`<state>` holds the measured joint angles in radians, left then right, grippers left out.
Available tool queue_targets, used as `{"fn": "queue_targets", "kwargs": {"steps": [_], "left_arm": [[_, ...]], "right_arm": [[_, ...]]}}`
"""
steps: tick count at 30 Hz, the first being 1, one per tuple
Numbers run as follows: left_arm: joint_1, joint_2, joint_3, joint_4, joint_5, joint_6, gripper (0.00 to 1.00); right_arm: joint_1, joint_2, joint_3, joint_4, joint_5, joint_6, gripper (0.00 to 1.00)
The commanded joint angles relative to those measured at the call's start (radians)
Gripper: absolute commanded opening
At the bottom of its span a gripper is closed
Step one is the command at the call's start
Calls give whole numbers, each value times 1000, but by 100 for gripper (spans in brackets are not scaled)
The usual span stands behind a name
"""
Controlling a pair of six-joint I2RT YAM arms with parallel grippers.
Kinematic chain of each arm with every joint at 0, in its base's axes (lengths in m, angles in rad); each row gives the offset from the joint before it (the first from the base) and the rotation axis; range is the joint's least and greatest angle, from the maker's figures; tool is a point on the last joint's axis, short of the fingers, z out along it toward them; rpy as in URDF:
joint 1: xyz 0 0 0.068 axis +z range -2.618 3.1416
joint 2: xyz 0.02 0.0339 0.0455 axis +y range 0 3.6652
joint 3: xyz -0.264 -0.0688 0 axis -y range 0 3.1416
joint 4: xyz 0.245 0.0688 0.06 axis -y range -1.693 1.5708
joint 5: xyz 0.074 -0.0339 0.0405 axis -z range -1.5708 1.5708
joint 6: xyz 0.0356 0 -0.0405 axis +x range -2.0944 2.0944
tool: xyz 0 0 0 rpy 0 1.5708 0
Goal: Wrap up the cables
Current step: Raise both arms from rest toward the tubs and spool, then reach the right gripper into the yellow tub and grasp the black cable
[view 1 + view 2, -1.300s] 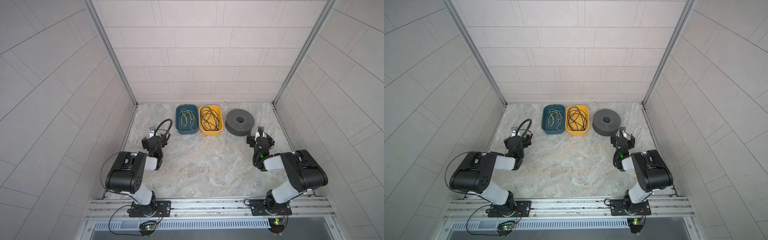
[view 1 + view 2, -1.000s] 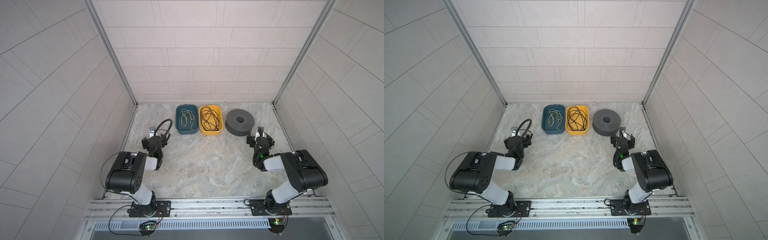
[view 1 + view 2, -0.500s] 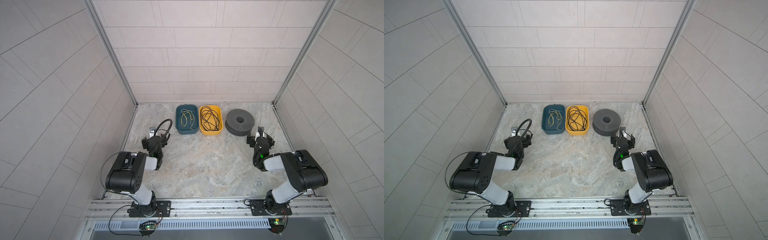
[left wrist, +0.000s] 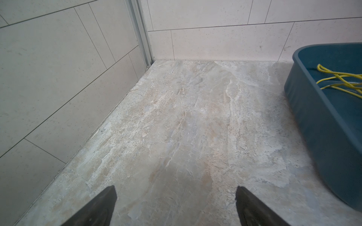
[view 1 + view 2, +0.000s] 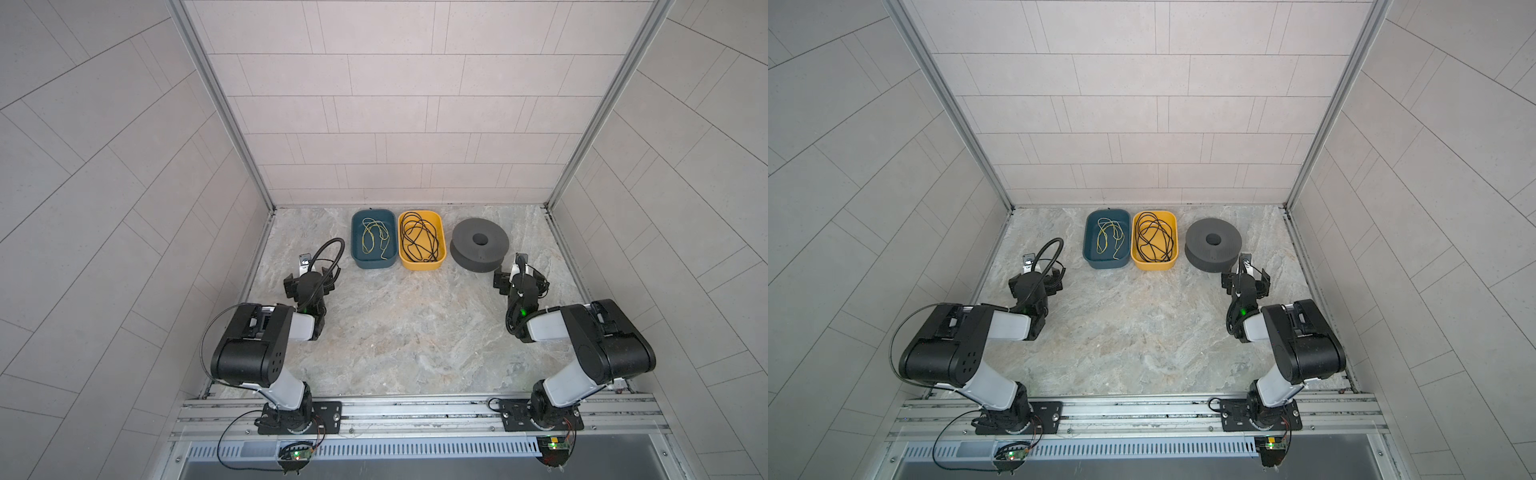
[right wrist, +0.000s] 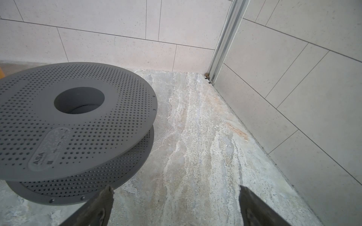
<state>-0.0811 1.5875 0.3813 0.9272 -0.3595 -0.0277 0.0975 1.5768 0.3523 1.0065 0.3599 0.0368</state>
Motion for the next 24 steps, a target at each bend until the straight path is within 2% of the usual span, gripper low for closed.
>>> {"fn": "queue_targets", "kwargs": {"steps": [1, 3, 5, 7, 10, 13, 15, 19, 22, 24], "left_arm": [[-15, -43, 28, -53, 5, 23, 100], [-35, -106, 62, -162, -14, 40, 100], [-41, -164, 113, -291, -12, 48, 100], [-41, -224, 152, -375, -13, 35, 100], [-41, -284, 226, -507, -22, -13, 100], [-43, -315, 361, -759, -15, -133, 97], [-42, -323, 442, -907, 45, -179, 95], [-43, -320, 509, -1013, 214, -296, 95], [-42, -279, 599, -1136, 331, -328, 95], [-43, -250, 657, -1219, 417, -334, 95]], "right_arm": [[24, -1, -24, 43, -5, -49, 99], [33, -11, -51, 97, 19, -66, 99], [63, -61, -56, 68, 64, -86, 99], [108, -161, 12, -128, 128, -124, 99], [123, -272, 138, -437, 127, -95, 99], [133, -330, 201, -540, 134, -26, 99], [136, -356, 259, -659, 86, 31, 99], [149, -342, 451, -961, -21, 147, 99], [152, -303, 551, -1075, -180, 210, 99], [156, -273, 612, -1137, -221, 288, 99]]}}
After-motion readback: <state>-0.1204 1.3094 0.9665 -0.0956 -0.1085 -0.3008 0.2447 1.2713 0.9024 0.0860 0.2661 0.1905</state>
